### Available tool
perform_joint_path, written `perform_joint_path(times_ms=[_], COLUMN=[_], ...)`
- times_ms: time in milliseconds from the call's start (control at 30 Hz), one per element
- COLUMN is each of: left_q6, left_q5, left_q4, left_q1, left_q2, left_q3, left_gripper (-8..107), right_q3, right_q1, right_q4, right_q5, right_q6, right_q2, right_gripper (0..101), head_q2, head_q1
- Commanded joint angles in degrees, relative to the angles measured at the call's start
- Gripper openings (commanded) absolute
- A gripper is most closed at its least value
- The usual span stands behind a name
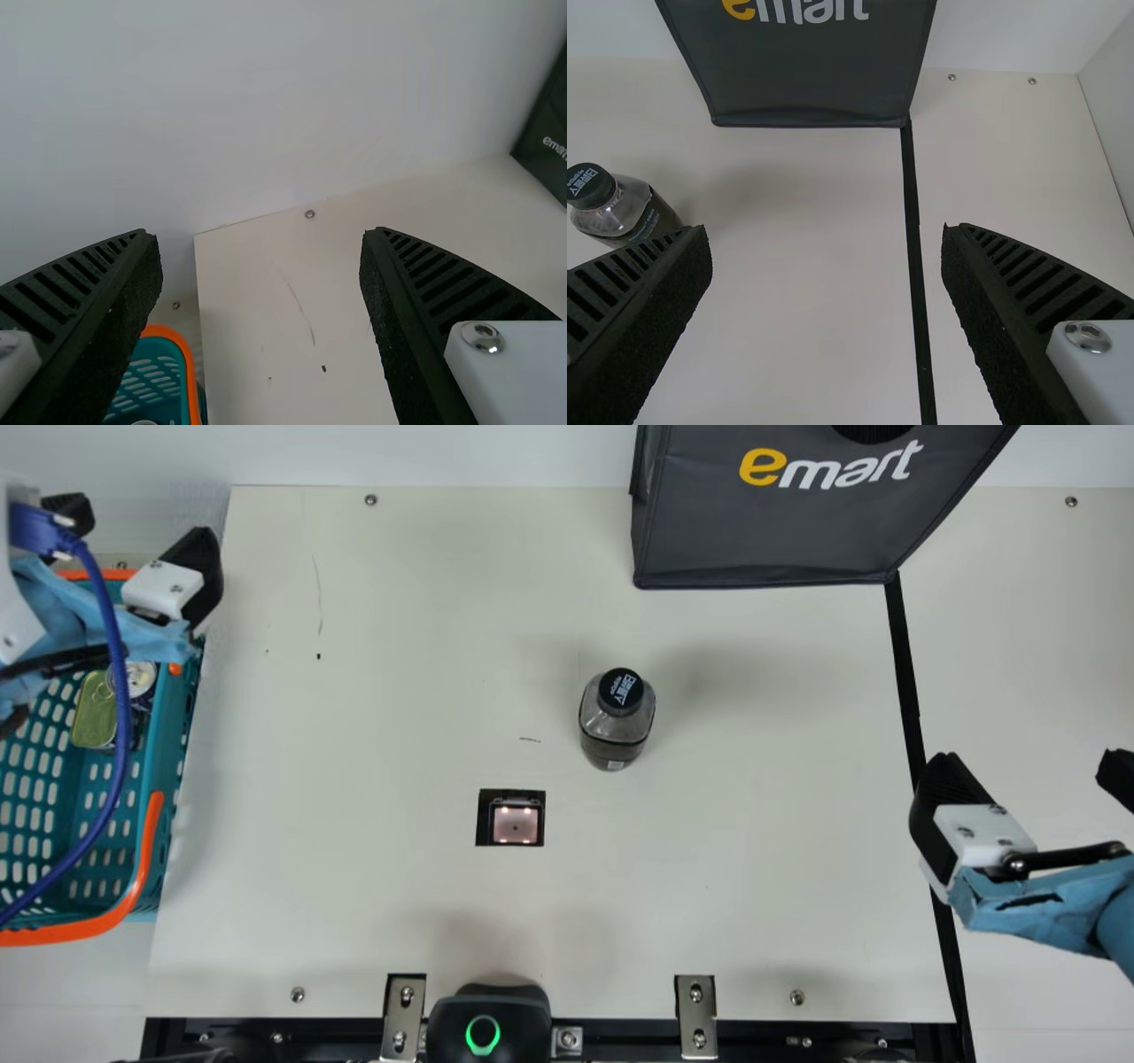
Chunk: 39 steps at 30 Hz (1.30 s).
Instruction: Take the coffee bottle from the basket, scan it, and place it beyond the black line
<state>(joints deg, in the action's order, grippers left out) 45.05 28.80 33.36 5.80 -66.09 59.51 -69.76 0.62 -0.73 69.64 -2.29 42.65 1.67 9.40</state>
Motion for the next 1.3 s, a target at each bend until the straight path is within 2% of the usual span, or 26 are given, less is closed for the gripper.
perform_joint_path(times_ms=[0, 533, 1267], left_q6=[-0.14, -0.71, -6.53], left_q5=[0.44, 3.22, 7.15], left_q4=[0.01, -0.58, -4.90], left_q1=[0.32, 1.66, 1.91], left_q2=[0.73, 8.70, 18.12], left_q3=[-0.08, -4.85, -11.69], left_gripper=[90, 90, 90], right_q3=[0.00, 0.00, 0.00], right_q1=[0.00, 0.00, 0.00], right_q4=[0.00, 0.00, 0.00], right_q5=[0.00, 0.00, -0.07], right_q6=[0.00, 0.00, 0.00], right_q2=[0.00, 0.00, 0.00], right_gripper=[91, 91, 91], head_q2=[-0.09, -0.09, -0.09], head_q1=[-1.48, -1.48, -1.48])
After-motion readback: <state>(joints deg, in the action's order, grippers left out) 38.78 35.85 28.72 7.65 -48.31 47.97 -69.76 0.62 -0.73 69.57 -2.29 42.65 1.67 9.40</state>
